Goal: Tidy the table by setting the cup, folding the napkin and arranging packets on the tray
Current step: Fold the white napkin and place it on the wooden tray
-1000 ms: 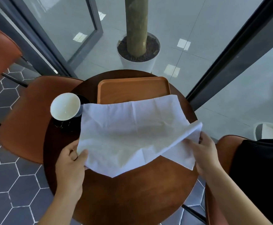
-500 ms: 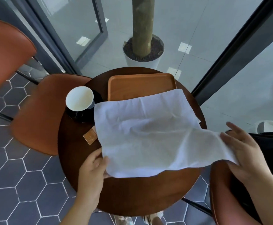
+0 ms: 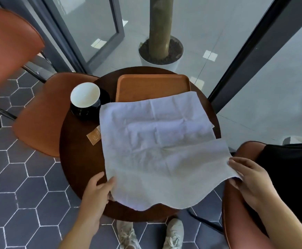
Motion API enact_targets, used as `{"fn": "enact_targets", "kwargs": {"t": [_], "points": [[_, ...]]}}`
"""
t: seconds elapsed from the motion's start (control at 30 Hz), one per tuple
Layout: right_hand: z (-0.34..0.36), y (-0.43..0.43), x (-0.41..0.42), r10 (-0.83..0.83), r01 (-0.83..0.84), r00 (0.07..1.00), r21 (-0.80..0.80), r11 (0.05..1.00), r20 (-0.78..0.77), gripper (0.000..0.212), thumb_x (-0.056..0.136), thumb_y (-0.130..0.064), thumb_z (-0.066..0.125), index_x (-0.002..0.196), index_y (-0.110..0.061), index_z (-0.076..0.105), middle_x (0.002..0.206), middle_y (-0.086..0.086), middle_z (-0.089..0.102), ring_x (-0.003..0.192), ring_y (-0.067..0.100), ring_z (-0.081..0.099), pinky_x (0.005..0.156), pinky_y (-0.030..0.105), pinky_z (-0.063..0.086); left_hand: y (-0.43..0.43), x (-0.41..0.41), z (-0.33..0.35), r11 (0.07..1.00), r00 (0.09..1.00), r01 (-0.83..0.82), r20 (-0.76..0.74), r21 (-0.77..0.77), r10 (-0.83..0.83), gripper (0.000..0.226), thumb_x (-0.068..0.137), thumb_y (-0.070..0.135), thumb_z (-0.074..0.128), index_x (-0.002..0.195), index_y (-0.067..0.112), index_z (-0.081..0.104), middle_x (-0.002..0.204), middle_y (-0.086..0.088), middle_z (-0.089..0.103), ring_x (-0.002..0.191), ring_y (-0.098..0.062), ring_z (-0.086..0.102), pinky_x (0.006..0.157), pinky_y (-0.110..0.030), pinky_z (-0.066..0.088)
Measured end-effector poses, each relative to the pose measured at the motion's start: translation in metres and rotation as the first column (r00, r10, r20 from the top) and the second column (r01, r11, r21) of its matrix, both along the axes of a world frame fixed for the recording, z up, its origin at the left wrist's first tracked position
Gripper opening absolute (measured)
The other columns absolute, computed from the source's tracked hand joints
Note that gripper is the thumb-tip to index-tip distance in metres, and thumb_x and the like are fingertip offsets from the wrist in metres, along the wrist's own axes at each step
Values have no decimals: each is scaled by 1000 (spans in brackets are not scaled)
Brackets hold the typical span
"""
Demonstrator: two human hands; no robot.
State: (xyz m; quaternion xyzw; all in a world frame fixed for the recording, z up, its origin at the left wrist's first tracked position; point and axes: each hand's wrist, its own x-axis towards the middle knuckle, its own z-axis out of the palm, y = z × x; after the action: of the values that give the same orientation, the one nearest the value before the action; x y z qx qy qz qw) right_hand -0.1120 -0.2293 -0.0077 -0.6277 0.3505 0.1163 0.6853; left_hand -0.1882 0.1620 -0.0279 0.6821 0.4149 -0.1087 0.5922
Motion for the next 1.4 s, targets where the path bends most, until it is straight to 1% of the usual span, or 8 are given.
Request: {"fn": "enact_targets", "kwargs": {"t": [0.27,0.4,0.57,0.73,0.9,1.07,1.2,1.4], "points": [[-7,-15,-21,157,-157,988,-37,987,-3,13,90,-7,69,101,-9,76,94,16,77,76,23,73,68,35,56,-6,-20,-14,993,994,-105,48,49,103,37,97,6,60,123,32,58,99,-8,74,98,-31,70,88,-62,56],[-9,-22,-25,146,-146,989,22,989,-25,20,95,-13,62,96,-14,81,96,12,78,73,20,72,62,29,59,-14,-35,-18,994,995,-95,37,48,93,36,91,13,71,116,37,59,108,-7,72,93,-23,70,74,-45,57],[-13,-37,-31,304,-302,953,-73,950,12,64,76,23,36,114,-11,75,90,11,76,80,32,68,77,35,60,-25,-60,-17,982,995,85,29,170,-91,64,72,-10,81,85,50,63,125,-1,55,86,-21,71,70,-34,53],[-13,-30,-29,525,-461,850,-420,781,44,66,77,26,52,115,-23,73,95,-10,80,90,8,76,73,14,57,-25,-76,-10,710,814,410,120,572,-568,90,39,-10,94,94,53,59,154,-2,27,110,-17,57,78,-21,52],[-13,-28,-19,522,-420,852,-554,719,33,49,82,-3,66,96,-48,75,75,-12,76,64,11,70,60,19,55,-20,-73,-12,320,533,601,-69,732,-843,91,30,-3,95,103,35,54,147,-15,42,108,-28,54,61,-29,50],[-9,-21,-11,500,-408,865,-514,755,48,16,86,-25,63,86,-33,78,76,-5,76,73,13,73,80,43,62,0,-70,-27,226,549,405,-38,886,-835,15,81,9,60,93,13,68,111,-7,63,95,-30,65,70,-35,56],[-7,-21,-9,529,-406,847,-582,705,49,29,79,-47,57,74,-22,70,64,0,69,67,23,69,76,50,59,10,-63,-28,254,596,377,-23,891,-803,27,80,9,65,106,11,70,114,-6,63,102,-24,58,83,-32,51],[-13,-23,-9,496,-368,866,-593,716,60,31,86,-52,62,77,-25,72,63,2,68,67,31,68,76,52,59,10,-59,-16,181,547,461,-117,869,-829,80,55,-30,63,121,14,56,113,-10,54,92,-32,58,57,-42,55]]}}
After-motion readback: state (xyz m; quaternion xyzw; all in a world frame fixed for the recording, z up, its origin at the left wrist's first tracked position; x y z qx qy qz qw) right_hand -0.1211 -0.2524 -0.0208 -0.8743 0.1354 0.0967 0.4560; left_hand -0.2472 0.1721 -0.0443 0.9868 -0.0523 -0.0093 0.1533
